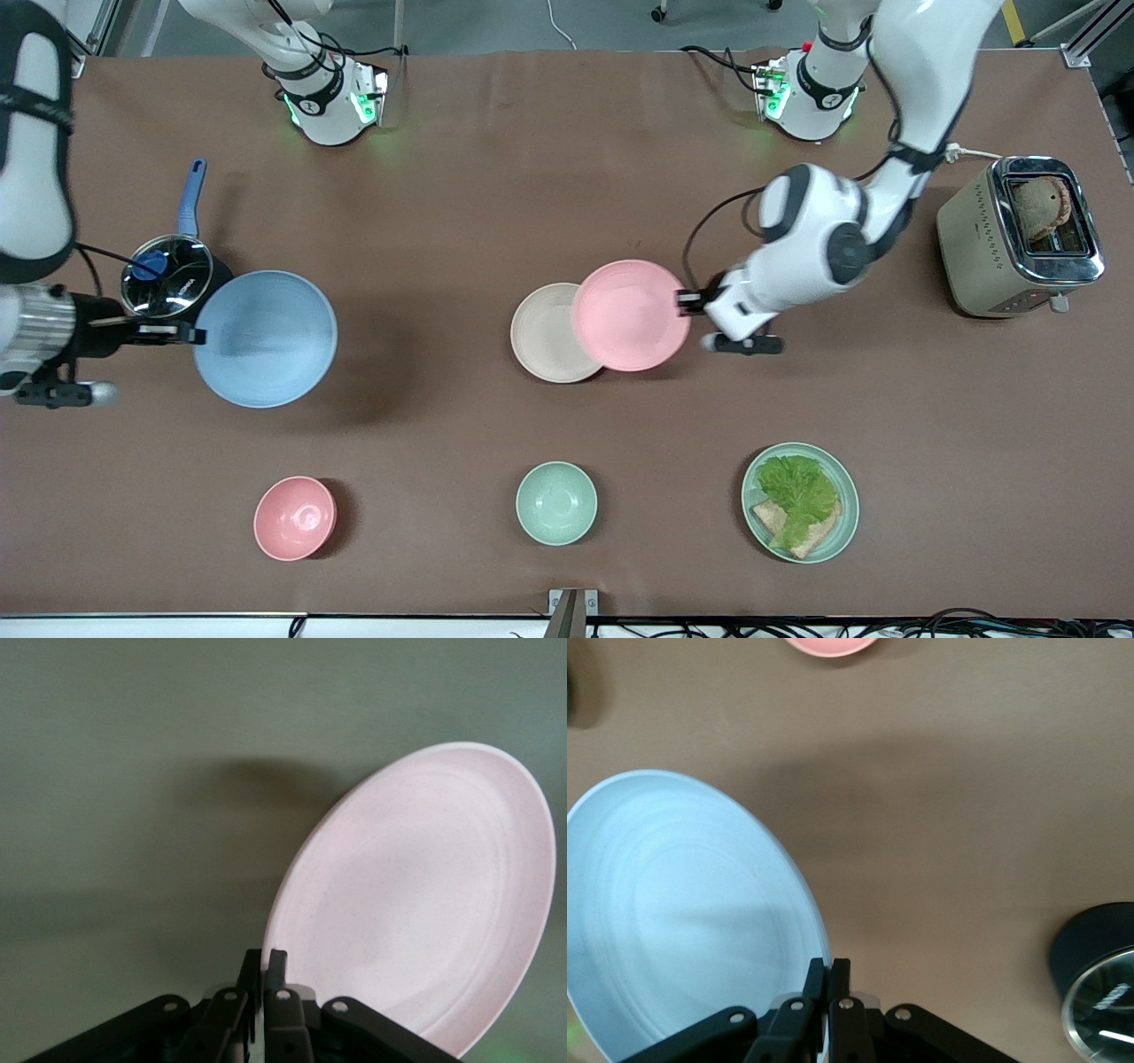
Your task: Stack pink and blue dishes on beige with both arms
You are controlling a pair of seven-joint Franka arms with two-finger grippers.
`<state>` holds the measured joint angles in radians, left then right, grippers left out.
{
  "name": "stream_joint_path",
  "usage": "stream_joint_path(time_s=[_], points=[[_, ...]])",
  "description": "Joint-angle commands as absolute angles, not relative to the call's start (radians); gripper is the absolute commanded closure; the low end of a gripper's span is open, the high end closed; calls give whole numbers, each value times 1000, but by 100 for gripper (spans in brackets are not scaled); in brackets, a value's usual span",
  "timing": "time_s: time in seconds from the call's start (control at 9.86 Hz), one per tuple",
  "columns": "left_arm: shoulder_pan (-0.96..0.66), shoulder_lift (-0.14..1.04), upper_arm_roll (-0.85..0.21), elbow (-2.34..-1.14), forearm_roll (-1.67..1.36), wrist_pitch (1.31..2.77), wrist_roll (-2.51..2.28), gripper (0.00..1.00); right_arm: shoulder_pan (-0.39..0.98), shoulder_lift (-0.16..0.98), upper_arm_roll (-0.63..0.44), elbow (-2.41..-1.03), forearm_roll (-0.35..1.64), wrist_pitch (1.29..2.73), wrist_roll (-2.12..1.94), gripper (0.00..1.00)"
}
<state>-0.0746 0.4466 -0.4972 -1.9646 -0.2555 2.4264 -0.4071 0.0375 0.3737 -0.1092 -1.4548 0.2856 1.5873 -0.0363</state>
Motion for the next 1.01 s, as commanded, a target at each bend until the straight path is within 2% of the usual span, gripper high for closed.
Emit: stream_joint_path(time_s=[0.0,0.2,0.3,0.41,0.51,0.81,0.91], points=[[-116,639,-534,-1860,-56,2500,-661,99,6,347,18,-1489,250,1621,79,99],[-159,710,-535,-1833,79,2566,-814,98,14,350,98,-1514,249,1664,164,99],[-173,716,-538,-1835,101,2575,-851,89,17,348,147,-1546,245,1710,229,99],[-178,715,-540,-1835,103,2576,-864,65,17,350,190,-1566,224,1736,285,99],[-178,701,-540,-1844,109,2566,-871,2,15,351,225,-1590,221,1752,326,99],[-156,461,-534,-1963,123,2400,-827,0,15,354,355,-1734,222,1970,443,99],[-153,371,-464,-1985,124,2348,-765,0,15,356,401,-1776,222,2061,466,99]])
